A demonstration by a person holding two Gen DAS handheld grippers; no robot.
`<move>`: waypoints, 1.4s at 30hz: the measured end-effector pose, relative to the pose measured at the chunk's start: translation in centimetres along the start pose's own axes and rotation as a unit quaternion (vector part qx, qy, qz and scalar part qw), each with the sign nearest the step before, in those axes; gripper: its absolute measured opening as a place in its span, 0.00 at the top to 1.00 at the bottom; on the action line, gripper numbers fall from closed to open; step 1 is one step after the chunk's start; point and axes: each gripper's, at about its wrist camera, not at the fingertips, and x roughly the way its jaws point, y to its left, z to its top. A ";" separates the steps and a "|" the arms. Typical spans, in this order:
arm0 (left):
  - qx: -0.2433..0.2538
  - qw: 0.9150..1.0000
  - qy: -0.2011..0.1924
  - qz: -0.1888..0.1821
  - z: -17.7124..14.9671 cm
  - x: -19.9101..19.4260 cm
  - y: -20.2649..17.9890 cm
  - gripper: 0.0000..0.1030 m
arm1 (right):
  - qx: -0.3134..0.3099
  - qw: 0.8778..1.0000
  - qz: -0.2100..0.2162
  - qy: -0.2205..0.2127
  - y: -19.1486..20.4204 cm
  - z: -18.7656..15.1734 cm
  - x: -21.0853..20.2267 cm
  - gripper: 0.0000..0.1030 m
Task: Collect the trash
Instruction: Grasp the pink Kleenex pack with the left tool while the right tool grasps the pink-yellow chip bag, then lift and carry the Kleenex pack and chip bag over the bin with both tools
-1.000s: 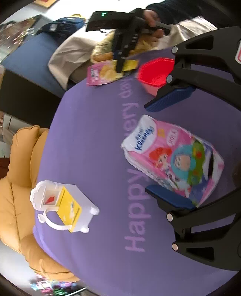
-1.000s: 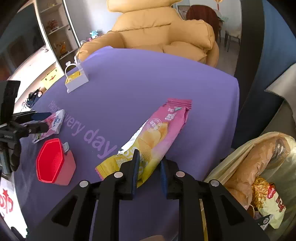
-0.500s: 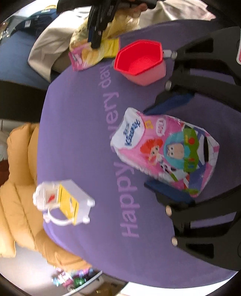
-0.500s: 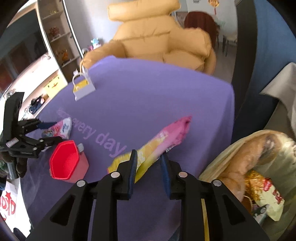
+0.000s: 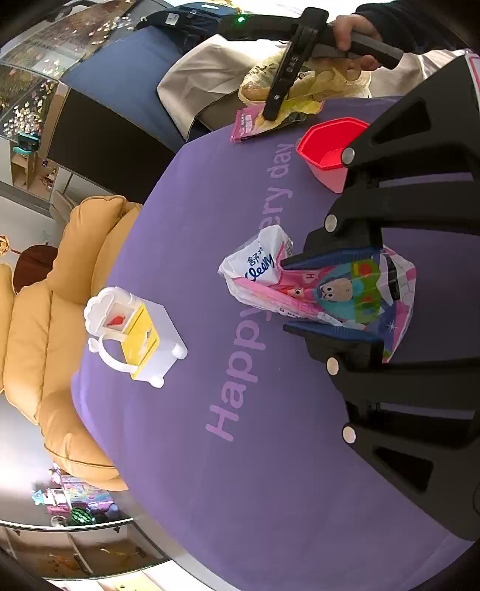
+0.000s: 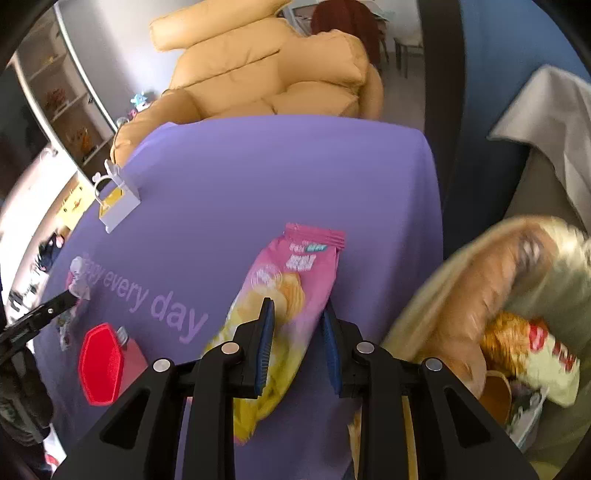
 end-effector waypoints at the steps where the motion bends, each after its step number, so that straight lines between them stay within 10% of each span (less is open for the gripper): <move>1: 0.001 1.000 0.001 -0.001 -0.1 0.0 -0.1 0.74 | -0.010 1.000 -0.006 -0.001 0.4 0.2 0.3 0.76; 13: -0.002 1.000 0.014 0.000 -1.2 0.6 0.2 0.74 | -0.082 0.997 -0.009 -0.007 4.0 1.5 2.1 0.86; 28: 0.028 0.999 0.026 0.004 -0.9 0.9 -1.0 0.76 | -0.137 0.988 0.040 -0.052 6.9 -0.4 -5.3 0.91; 42: 0.092 0.994 -0.051 0.010 1.0 -6.0 -7.3 0.82 | -0.138 0.984 0.025 -0.111 5.2 -1.6 -11.8 0.91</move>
